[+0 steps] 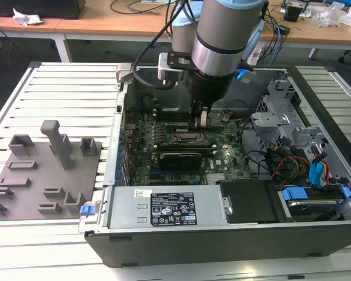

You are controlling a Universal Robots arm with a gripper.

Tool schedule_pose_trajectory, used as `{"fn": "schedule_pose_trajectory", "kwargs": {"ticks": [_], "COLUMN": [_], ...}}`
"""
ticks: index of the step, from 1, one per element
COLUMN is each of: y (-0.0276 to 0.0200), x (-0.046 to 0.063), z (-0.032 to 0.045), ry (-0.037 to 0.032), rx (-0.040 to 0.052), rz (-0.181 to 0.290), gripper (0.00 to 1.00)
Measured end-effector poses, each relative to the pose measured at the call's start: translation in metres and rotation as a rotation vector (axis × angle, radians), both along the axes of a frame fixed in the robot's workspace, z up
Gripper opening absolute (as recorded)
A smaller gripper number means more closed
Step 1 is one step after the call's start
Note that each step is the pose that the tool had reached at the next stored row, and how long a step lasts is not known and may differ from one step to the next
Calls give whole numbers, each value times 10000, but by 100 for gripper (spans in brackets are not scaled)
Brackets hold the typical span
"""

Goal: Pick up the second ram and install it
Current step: 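Insert the second ram into the second slot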

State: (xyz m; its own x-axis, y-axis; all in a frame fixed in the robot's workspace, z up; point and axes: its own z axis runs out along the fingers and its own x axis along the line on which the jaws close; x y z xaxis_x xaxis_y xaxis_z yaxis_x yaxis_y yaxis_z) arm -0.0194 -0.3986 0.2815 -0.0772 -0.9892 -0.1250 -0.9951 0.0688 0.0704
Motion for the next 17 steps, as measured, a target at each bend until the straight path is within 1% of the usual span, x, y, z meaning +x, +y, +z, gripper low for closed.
{"fn": "schedule_pose_trajectory", "kwargs": {"ticks": [2,3,5,6,7,9,11,14,15,17], "y": [21,24,23,24,24,25,26,26,28,29], "x": [0,-1,-56,-93,-101,-104,-112,-120,-125,-127], "z": [-43,-76,-141,-189,-241,-305,-388,-446,-461,-472], "ry": [-1,0,0,0,0,0,0,0,0,0], "rx": [2,1,0,1,0,1,-5,-23,-61,-81], "rz": [0,2,1,-2,-4,-13,-35,-54,-59,-57], "gripper": [13,13,13,13,13,13,13,13,13,13]}}
